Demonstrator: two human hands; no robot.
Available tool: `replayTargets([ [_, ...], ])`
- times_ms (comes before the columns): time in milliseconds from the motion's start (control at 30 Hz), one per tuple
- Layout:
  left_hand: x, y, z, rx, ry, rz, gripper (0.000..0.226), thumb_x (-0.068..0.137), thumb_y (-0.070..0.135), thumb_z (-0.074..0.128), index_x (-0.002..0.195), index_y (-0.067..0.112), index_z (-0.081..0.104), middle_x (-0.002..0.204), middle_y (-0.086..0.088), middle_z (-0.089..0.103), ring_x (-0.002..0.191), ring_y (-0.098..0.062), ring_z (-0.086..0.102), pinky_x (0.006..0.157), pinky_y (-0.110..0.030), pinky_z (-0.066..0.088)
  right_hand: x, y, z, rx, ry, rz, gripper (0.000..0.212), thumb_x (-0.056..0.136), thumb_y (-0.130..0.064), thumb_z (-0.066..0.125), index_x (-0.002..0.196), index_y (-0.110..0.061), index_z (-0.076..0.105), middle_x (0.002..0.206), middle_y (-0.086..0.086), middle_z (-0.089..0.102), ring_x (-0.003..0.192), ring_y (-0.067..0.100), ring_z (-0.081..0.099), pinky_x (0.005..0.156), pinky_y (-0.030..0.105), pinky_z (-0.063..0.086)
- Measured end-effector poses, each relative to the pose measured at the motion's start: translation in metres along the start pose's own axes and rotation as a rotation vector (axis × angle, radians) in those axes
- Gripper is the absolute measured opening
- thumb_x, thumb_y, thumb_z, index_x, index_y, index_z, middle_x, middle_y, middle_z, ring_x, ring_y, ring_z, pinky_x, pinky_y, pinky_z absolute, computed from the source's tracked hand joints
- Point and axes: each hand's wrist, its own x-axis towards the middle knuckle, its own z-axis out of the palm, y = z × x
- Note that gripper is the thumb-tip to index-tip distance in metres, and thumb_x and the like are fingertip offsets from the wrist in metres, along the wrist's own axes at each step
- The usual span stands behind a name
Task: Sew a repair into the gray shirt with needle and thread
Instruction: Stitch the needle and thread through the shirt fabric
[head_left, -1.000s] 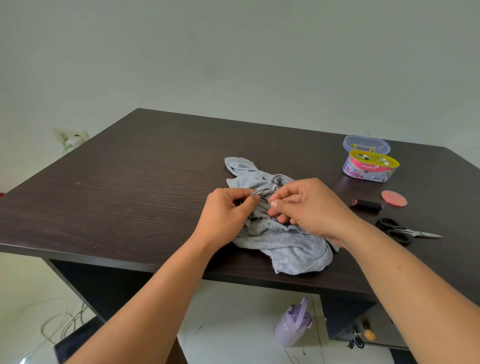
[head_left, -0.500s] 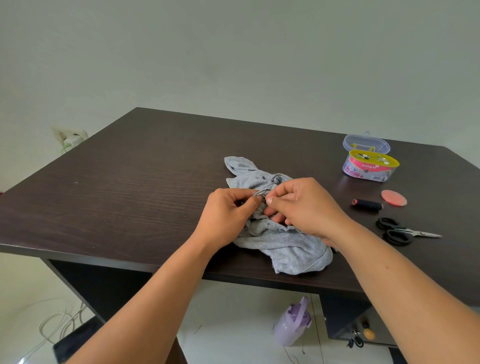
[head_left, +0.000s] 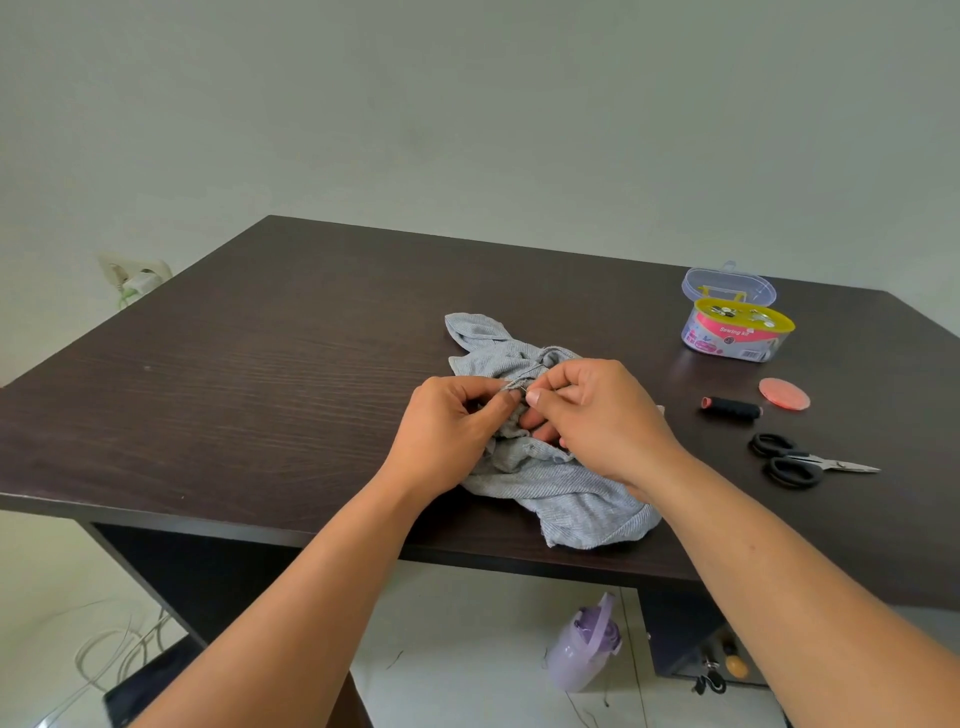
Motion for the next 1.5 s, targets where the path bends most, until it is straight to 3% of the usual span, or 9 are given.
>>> replayTargets([
  [267, 0.001, -0.004, 0.002, -0.008, -0.022, 0.023, 0.02, 0.097, 0.018, 0.067, 0.082, 0.016, 0.079, 0.06, 0.003, 0.064, 0.05, -0.003, 0.047, 0.048, -0.016, 0.039, -0.004, -0.003, 0.004, -0.047, 0.045, -0.041, 0.008, 0.096, -0.019, 0.062, 0.094, -0.016, 0.069, 0.077, -0.007, 0.075, 0.059, -0.005, 0.068, 0.047, 0.005, 0.043],
  [433, 0.0, -0.003, 0.002, 0.004, 0.017, 0.073, 0.022, 0.097, 0.014, 0.065, 0.08, 0.017, 0.079, 0.061, -0.002, 0.064, 0.052, -0.001, 0.047, 0.05, -0.015, 0.038, -0.006, -0.002, 0.003, -0.055, 0.05, -0.096, 0.004, 0.093, -0.016, 0.067, 0.094, -0.017, 0.07, 0.068, -0.007, 0.072, 0.056, 0.007, 0.067, 0.052, 0.016, 0.051],
  [633, 0.0, -0.003, 0.002, 0.001, 0.078, 0.104, 0.02, 0.098, 0.019, 0.066, 0.085, 0.025, 0.08, 0.058, 0.007, 0.061, 0.051, 0.0, 0.046, 0.049, -0.013, 0.036, -0.009, 0.0, 0.001, -0.1, 0.06, -0.161, 0.019, 0.089, -0.008, 0.068, 0.099, -0.023, 0.072, 0.074, -0.004, 0.071, 0.048, 0.0, 0.055, 0.05, 0.009, 0.043],
  [767, 0.0, -0.004, 0.003, -0.006, 0.067, 0.1, 0.021, 0.097, 0.015, 0.066, 0.082, 0.023, 0.079, 0.054, 0.015, 0.056, 0.048, 0.0, 0.045, 0.049, -0.011, 0.034, -0.009, 0.0, 0.003, -0.076, 0.139, -0.145, 0.02, 0.085, -0.014, 0.074, 0.096, -0.025, 0.061, 0.071, -0.004, 0.073, 0.059, 0.007, 0.066, 0.056, 0.023, 0.05],
  [867, 0.001, -0.007, 0.005, 0.037, 0.029, 0.145, 0.025, 0.096, 0.013, 0.065, 0.076, 0.022, 0.077, 0.055, 0.008, 0.055, 0.051, -0.001, 0.044, 0.051, -0.016, 0.035, -0.006, -0.001, 0.004, -0.036, 0.194, -0.149, 0.023, 0.084, -0.016, 0.076, 0.092, -0.021, 0.054, 0.07, 0.0, 0.074, 0.059, 0.013, 0.067, 0.054, 0.029, 0.053],
  [1067, 0.002, -0.011, 0.004, 0.056, 0.049, 0.168, 0.021, 0.096, 0.013, 0.066, 0.086, 0.022, 0.081, 0.054, 0.014, 0.055, 0.05, 0.001, 0.046, 0.052, -0.012, 0.034, 0.0, -0.002, 0.001, -0.081, 0.205, -0.186, 0.016, 0.084, -0.022, 0.078, 0.089, -0.022, 0.063, 0.075, -0.004, 0.072, 0.063, 0.001, 0.066, 0.057, 0.009, 0.048],
  [1233, 0.001, -0.01, 0.005, 0.057, 0.039, 0.175, 0.019, 0.097, 0.013, 0.064, 0.089, 0.019, 0.081, 0.061, -0.006, 0.062, 0.051, -0.001, 0.045, 0.052, -0.017, 0.036, 0.004, -0.01, 0.001, -0.196, 0.229, -0.281, 0.005, 0.09, -0.028, 0.069, 0.092, -0.028, 0.074, 0.09, -0.011, 0.063, 0.068, -0.01, 0.053, 0.06, 0.002, 0.036],
  [1367, 0.001, -0.011, 0.005, 0.076, 0.018, 0.2, 0.032, 0.097, 0.011, 0.063, 0.074, 0.031, 0.072, 0.053, 0.008, 0.052, 0.049, -0.003, 0.042, 0.051, -0.019, 0.034, 0.009, -0.017, 0.005, -0.272, 0.154, -0.248, 0.01, 0.092, -0.032, 0.066, 0.088, -0.031, 0.075, 0.089, -0.015, 0.058, 0.078, -0.006, 0.053, 0.066, 0.008, 0.037],
  [1500, 0.001, -0.012, 0.006, 0.075, 0.034, 0.166, 0.022, 0.097, 0.012, 0.064, 0.081, 0.019, 0.078, 0.052, 0.014, 0.053, 0.047, -0.002, 0.043, 0.05, -0.016, 0.034, 0.016, -0.019, 0.008, -0.251, 0.143, -0.215, 0.014, 0.094, -0.031, 0.062, 0.088, -0.026, 0.072, 0.091, -0.013, 0.065, 0.079, 0.003, 0.056, 0.072, 0.026, 0.044],
])
